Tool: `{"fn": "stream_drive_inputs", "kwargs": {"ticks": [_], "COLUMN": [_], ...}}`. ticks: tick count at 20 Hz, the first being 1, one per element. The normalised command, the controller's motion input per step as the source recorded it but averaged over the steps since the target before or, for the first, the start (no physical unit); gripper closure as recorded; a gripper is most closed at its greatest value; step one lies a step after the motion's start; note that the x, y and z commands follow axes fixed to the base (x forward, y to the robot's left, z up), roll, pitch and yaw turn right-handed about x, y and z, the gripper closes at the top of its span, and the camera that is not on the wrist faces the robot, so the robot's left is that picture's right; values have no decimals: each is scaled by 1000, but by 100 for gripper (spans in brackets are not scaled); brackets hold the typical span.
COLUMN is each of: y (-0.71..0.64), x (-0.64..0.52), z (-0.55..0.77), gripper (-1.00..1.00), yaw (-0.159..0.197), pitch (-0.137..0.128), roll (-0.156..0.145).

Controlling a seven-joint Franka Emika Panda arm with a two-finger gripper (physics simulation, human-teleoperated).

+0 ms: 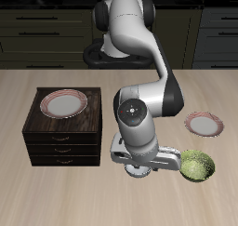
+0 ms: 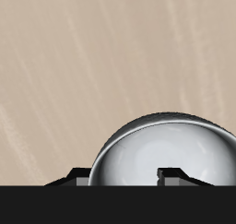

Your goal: Place the white bowl onto the plate that is on top of the cabinet

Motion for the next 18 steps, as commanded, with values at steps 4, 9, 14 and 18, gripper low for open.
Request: {"fn": "stream_drive_inputs", "kwargs": {"ticks": [4, 9, 14, 18], "y": [1, 20, 91, -19], "x": [-33, -56, -34, -44], "z": [-30, 39, 39, 63], "gripper": [100, 100, 100, 100], "yaw": [-8, -2, 2, 5], "pitch": [6, -9, -8, -12], "roll": [11, 17, 13, 4]}}
